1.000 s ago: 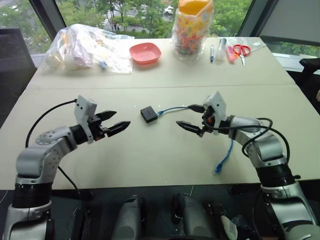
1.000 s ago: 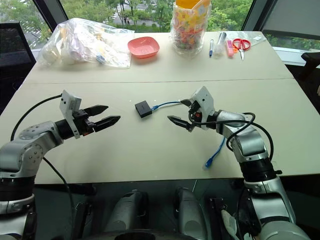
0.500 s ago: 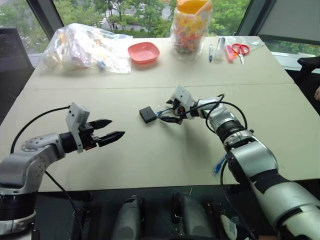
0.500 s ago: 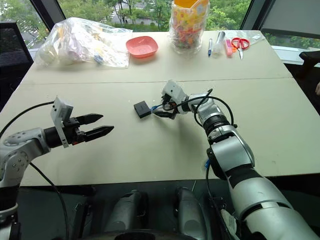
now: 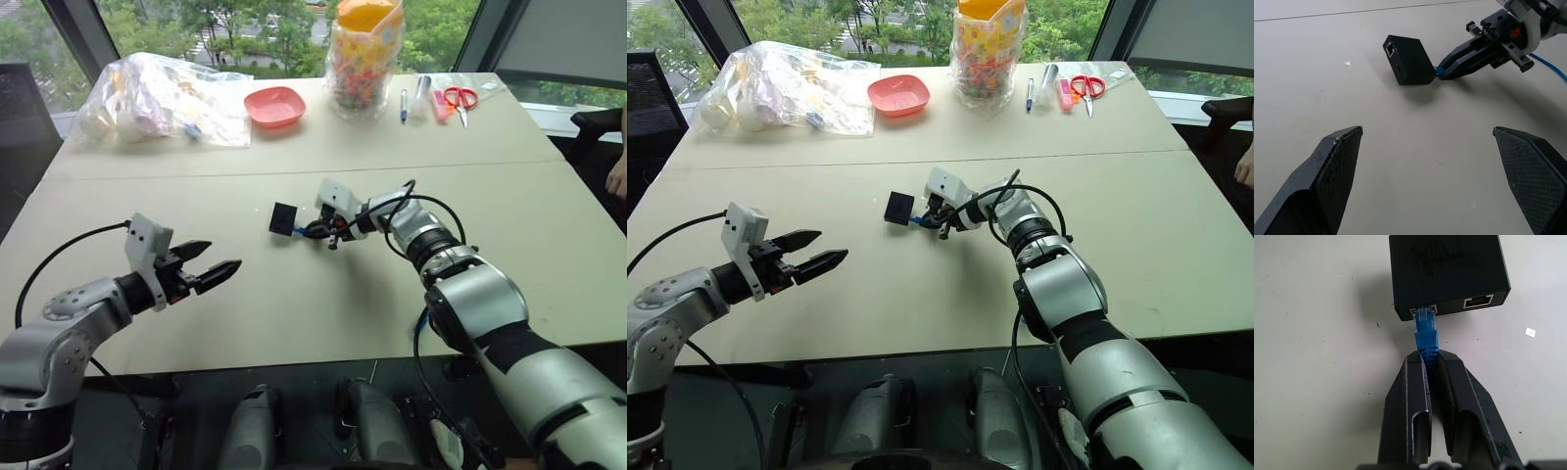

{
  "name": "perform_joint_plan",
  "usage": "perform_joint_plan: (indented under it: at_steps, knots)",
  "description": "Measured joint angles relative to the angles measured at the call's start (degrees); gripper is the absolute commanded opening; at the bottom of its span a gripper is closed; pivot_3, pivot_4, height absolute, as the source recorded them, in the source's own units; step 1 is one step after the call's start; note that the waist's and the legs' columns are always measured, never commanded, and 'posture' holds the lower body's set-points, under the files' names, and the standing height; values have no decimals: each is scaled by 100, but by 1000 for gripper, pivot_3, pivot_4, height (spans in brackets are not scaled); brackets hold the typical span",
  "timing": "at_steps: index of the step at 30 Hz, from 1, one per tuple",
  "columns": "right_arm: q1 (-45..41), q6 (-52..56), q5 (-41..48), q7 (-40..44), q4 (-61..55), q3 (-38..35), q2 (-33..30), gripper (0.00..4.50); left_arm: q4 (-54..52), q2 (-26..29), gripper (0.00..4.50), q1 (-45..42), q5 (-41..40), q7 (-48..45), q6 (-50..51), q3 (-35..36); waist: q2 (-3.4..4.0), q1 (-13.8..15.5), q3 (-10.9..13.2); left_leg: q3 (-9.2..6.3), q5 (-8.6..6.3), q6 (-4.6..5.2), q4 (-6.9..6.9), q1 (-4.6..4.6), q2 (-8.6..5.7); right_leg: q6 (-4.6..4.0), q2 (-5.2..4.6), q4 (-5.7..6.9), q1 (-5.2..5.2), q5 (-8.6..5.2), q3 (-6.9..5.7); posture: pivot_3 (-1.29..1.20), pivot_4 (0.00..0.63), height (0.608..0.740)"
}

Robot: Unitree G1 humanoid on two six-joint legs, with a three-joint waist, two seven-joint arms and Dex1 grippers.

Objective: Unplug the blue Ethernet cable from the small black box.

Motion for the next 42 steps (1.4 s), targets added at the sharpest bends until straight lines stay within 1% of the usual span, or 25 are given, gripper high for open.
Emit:
perform_joint_plan:
  at_steps: [3,5,8,10,11,13,15,17,20,23,27,30,37,38,42]
  knots:
    - [62,-649,-394,-865,-117,164,-137,11,700,160,4500,-714,185,-346,-196,-225,0,37,1,-4,11,-17,2,-20,-8,-8,3,1,-18,3,-2,0,150,740]
    - [161,-1162,-708,-1530,-268,306,-420,11,1446,262,4500,-1365,316,-728,-354,-411,2,66,3,-4,12,-17,4,-27,-16,-7,0,-3,-20,4,-1,0,150,740]
    - [361,-1909,-1109,-2358,-748,436,-875,11,2885,217,4500,-2583,518,-1400,-578,-674,-2,60,3,8,10,-11,4,-37,-26,16,-3,-11,-19,14,-1,0,150,740]
    - [559,-2290,-1253,-2648,-1164,459,-1105,11,3945,6,4500,-3451,721,-1950,-867,-939,-4,47,3,16,8,-6,2,-36,-28,20,-4,-8,-15,12,-1,0,150,740]
    - [624,-2412,-1284,-2723,-1331,478,-1135,11,4355,-87,4500,-3751,823,-2175,-1012,-1074,-4,34,3,20,8,-5,1,-36,-29,21,-2,-12,-18,12,0,0,150,740]
    - [810,-2584,-1321,-2774,-1717,502,-1232,11,5380,-457,4500,-4426,1098,-2592,-1354,-1320,-4,6,3,27,8,-4,-1,-34,-27,24,1,-12,-19,10,2,0,150,740]
    - [927,-2609,-1331,-2777,-2010,504,-1307,11,6257,-794,4500,-4890,1344,-2805,-1703,-1464,-5,-25,4,28,8,-3,-1,-34,-27,25,3,-7,-23,9,4,0,150,740]
    - [1024,-2589,-1332,-2813,-2301,496,-1393,11,7151,-1134,4500,-5309,1593,-2849,-2125,-1488,-6,-23,4,28,9,-3,-1,-34,-25,33,5,-7,-24,4,4,0,150,740]
    - [1195,-2469,-1321,-2822,-2802,459,-1500,11,8165,-1540,4500,-5784,1793,-2710,-2640,-1385,-7,-8,5,25,9,-3,0,-33,-24,34,4,-5,-22,3,4,0,150,740]
    - [1442,-2276,-1308,-2778,-3353,421,-1533,11,8755,-1833,4500,-6113,1906,-2504,-3022,-1197,-8,7,5,25,8,-3,1,-34,-25,34,2,-5,-21,4,4,0,150,740]
    - [1727,-1943,-1254,-2683,-3899,389,-1550,11,9100,-2027,4500,-6322,2031,-2391,-3263,-984,-8,4,5,25,8,-2,1,-33,-26,34,2,-4,-21,4,4,0,150,740]
    - [1862,-1715,-1215,-2643,-4174,373,-1547,0,9225,-2144,3652,-6379,2148,-2406,-3337,-924,-8,9,5,24,8,-2,3,-34,-26,34,2,-3,-21,4,3,0,150,740]
    - [2001,-1403,-1222,-2635,-4392,373,-1554,0,9269,-2220,763,-6451,2245,-2781,-3330,-668,-8,13,5,23,8,-2,3,-34,-26,34,2,-3,-21,4,3,0,150,740]
    - [2021,-1360,-1224,-2643,-4392,372,-1554,0,9269,-2270,515,-6489,2254,-2817,-3302,-637,-8,21,5,23,8,-2,4,-34,-26,33,2,-3,-20,4,3,0,150,740]
    - [2055,-1312,-1219,-2641,-4498,372,-1555,0,9269,-2248,508,-6489,2311,-2902,-3278,-580,-9,18,6,21,8,-2,4,-34,-26,34,2,-2,-20,4,3,0,150,740]
